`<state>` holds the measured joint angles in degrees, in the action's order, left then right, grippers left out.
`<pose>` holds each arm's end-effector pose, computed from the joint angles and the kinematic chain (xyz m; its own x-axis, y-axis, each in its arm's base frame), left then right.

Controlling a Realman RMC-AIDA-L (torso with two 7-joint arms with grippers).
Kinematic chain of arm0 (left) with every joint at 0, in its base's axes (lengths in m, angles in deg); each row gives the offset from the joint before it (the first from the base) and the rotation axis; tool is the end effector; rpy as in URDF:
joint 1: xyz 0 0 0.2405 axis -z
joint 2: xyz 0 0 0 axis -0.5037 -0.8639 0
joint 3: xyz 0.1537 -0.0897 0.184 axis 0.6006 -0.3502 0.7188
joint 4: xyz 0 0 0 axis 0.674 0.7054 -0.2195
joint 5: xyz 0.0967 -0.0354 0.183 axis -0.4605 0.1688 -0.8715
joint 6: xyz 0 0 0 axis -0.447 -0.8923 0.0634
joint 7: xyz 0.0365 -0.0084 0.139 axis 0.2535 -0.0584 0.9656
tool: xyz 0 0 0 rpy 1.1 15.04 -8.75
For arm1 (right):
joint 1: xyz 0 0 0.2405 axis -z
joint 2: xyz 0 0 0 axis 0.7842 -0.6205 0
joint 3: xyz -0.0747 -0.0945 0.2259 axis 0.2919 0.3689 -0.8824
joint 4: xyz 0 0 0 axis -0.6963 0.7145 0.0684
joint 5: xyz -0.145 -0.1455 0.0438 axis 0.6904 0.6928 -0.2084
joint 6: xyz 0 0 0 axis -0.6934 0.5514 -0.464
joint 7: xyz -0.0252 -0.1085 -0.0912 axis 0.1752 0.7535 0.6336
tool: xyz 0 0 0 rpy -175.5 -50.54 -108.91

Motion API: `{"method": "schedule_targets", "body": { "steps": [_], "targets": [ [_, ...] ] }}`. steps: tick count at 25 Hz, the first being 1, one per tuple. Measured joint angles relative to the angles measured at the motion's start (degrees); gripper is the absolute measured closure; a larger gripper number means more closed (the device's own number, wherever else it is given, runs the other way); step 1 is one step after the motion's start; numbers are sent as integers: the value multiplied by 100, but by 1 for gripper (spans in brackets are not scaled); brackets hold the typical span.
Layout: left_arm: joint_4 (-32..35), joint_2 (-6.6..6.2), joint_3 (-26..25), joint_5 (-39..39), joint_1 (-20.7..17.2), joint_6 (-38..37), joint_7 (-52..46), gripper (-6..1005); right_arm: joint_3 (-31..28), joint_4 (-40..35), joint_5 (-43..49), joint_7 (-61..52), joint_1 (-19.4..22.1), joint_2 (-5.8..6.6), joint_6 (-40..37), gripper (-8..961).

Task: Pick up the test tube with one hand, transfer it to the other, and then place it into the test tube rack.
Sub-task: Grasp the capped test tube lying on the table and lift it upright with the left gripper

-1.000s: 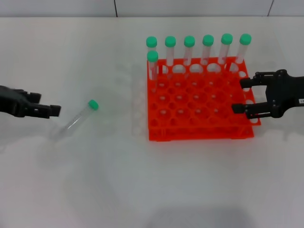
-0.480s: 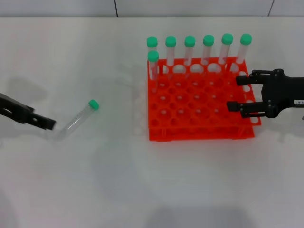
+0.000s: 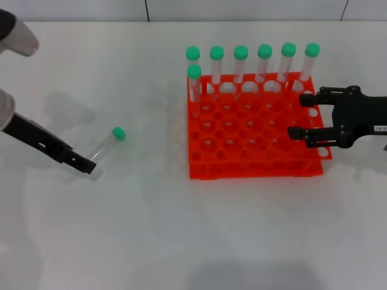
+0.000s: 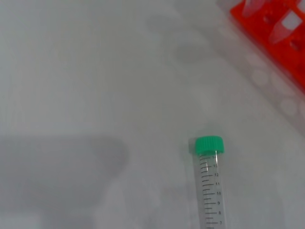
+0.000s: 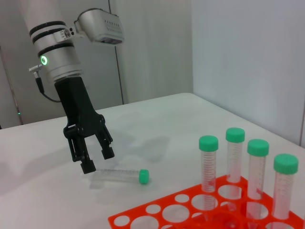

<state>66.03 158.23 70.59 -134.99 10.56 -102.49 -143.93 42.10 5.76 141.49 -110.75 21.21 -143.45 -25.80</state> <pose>-0.2732 0.3725 0.0393 0.6293 0.7580 -0.1715 0.6720 -0.6416 -0.3699 0.2477 0.3545 0.0242 0.9023 -0.1715 -0.3956 -0.2903 -0.9201 -0.2632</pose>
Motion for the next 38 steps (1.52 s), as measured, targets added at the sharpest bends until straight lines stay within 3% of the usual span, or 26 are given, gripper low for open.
{"method": "schedule_targets", "body": {
  "steps": [7, 12, 20, 37, 38],
  "targets": [
    [-74, 93, 239, -245, 185, 42, -451, 133, -2, 0, -1, 0, 4, -2, 35, 209],
    [-67, 101, 398, -249, 193, 24, -626, 278, -2, -13, -35, 0, 23, -1, 38, 211],
    [-49, 105, 460, -285, 204, -16, -651, 274, -2, -47, -169, 0, 53, 7, -65, 215],
    [-75, 160, 571, -589, 204, 38, -825, 383, -1, -4, -203, 0, 22, 1, -47, 223],
    [-75, 174, 574, -640, 205, 46, -839, 423, -1, -4, -203, 0, 22, 1, -47, 224]
  ]
}}
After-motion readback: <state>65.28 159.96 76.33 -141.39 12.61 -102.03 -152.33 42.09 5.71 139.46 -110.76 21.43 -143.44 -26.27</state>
